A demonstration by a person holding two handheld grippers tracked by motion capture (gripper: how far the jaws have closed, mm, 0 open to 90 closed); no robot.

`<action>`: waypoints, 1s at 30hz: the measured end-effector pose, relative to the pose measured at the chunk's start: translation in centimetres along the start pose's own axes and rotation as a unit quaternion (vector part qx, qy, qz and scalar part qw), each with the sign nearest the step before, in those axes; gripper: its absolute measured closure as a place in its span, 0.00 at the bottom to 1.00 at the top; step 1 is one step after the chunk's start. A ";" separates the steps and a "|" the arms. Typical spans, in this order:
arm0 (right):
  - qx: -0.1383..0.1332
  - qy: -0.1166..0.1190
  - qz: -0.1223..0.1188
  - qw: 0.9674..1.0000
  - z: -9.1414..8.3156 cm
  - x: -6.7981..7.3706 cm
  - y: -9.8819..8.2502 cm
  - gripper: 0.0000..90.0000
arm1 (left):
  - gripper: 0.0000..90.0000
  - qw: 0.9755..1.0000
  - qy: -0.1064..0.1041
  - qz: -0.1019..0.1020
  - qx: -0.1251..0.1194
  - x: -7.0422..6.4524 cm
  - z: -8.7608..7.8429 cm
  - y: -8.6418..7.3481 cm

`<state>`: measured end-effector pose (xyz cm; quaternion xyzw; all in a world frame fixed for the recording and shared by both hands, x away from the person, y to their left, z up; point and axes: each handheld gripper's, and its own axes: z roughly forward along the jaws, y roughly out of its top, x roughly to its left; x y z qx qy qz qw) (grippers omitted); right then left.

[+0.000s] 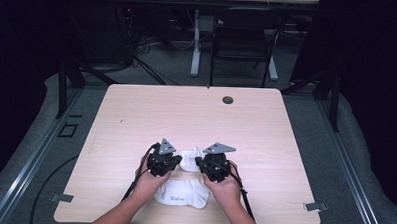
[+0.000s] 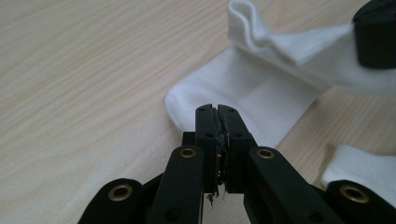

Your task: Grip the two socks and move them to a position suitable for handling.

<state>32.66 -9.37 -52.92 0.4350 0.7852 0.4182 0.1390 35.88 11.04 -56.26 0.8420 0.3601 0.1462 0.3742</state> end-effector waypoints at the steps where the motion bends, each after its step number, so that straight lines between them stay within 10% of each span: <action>1: -0.002 -0.001 -0.001 1.000 -0.1 0.0 0.0 1.00 | 0.97 1.000 -0.001 0.001 0.006 0.0 0.2 -0.1; 30: 0.020 -0.043 0.044 0.998 -0.7 -4.0 -3.0 1.00 | 0.91 0.999 0.001 -0.016 0.029 1.8 -0.3 -2.1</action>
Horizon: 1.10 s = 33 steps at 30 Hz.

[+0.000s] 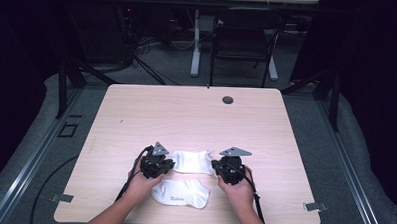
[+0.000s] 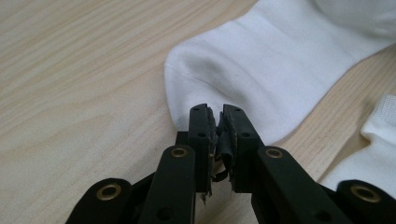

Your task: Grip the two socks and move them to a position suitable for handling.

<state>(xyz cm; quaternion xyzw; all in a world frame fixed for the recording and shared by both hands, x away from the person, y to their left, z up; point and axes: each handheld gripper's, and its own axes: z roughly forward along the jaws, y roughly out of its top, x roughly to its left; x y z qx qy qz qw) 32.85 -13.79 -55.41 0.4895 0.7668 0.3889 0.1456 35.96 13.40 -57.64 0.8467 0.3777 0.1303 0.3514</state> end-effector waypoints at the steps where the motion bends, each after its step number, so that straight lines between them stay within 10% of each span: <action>1: 0.002 -0.002 0.006 1.000 0.2 -0.2 -0.2 1.00 | 0.91 1.000 0.001 0.001 0.001 0.0 0.0 0.0; 16: 0.044 -0.014 0.023 0.999 1.0 -1.6 -1.5 0.97 | 0.91 1.000 -0.003 -0.002 0.001 0.3 -0.4 -0.4; 23: 0.021 -0.013 0.026 0.999 -0.4 -1.8 -1.1 0.92 | 0.91 1.000 -0.005 -0.004 0.004 0.5 -0.6 -0.5; 33: 0.009 0.052 -0.035 0.998 -1.3 2.0 -1.2 0.91 | 0.88 1.000 -0.003 -0.005 0.005 0.5 -0.7 -0.6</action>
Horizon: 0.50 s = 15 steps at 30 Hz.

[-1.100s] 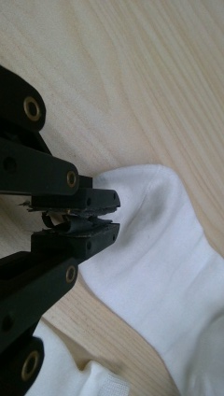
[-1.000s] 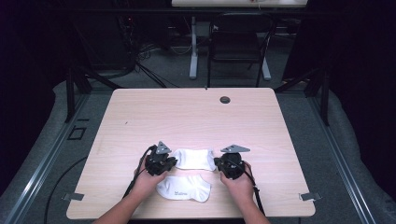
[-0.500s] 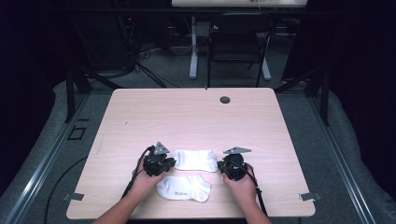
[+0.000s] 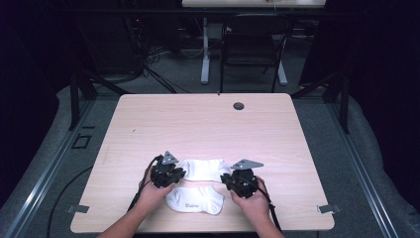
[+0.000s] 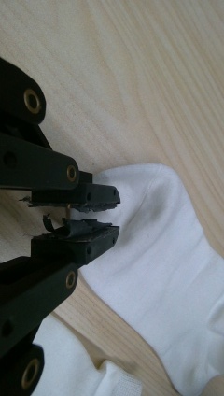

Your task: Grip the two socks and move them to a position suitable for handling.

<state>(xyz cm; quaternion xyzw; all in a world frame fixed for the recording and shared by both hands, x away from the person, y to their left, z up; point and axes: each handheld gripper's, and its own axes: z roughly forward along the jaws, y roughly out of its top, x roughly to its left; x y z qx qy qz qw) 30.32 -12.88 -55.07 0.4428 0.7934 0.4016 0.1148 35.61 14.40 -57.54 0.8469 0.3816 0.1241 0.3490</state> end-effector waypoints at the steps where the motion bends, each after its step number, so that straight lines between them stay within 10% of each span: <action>1: 0.004 0.005 -0.006 1.000 0.1 0.4 -0.1 0.91 | 0.88 1.000 -0.002 0.000 0.001 0.0 0.0 0.0; 15: 0.044 0.029 -0.044 0.998 1.3 2.3 -2.0 0.94 | 0.87 1.000 0.002 -0.009 -0.006 0.3 -0.2 -0.3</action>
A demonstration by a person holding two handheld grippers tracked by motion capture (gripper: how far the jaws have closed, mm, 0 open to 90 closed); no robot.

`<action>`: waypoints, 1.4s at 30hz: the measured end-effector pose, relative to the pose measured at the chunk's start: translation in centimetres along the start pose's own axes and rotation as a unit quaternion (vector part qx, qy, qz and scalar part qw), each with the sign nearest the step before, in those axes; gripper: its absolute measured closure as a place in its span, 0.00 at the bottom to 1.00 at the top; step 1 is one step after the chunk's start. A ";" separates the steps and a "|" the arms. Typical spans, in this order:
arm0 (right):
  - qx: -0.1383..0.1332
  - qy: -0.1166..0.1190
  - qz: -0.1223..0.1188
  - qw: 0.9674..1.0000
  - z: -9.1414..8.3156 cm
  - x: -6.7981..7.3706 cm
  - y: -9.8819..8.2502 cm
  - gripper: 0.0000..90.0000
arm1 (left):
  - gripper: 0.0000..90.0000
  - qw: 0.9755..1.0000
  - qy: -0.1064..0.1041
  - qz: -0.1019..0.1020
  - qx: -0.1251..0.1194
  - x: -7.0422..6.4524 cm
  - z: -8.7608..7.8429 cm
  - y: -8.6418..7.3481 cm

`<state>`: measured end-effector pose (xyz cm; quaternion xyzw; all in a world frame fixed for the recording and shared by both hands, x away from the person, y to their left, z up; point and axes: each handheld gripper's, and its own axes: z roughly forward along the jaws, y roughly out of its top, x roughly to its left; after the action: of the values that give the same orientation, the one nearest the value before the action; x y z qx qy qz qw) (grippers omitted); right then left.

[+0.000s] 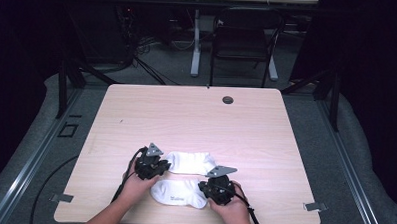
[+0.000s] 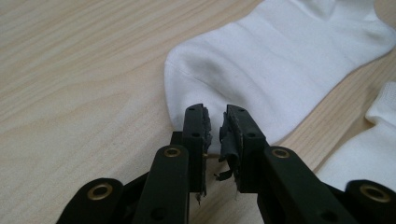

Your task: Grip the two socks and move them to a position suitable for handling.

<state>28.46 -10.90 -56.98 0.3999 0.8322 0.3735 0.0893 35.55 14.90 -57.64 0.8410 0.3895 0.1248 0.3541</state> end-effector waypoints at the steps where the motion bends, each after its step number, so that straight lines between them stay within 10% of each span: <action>1: 0.000 -0.001 -0.001 1.000 0.1 0.0 0.0 0.94 | 0.86 1.000 0.000 0.000 0.001 0.0 0.0 0.0; 13: 0.011 -0.021 -0.021 1.000 0.2 -0.9 -0.2 0.95 | 0.85 1.000 -0.002 -0.002 0.001 0.1 -0.1 -0.1; 42: -0.032 -0.075 0.064 0.995 0.1 -6.5 2.8 0.72 | 0.71 0.999 0.028 -0.022 0.014 2.2 0.5 1.5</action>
<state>34.51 -14.48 -56.12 0.4764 0.7833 0.3741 0.1400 38.10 15.59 -57.13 0.8330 0.4196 0.1348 0.3344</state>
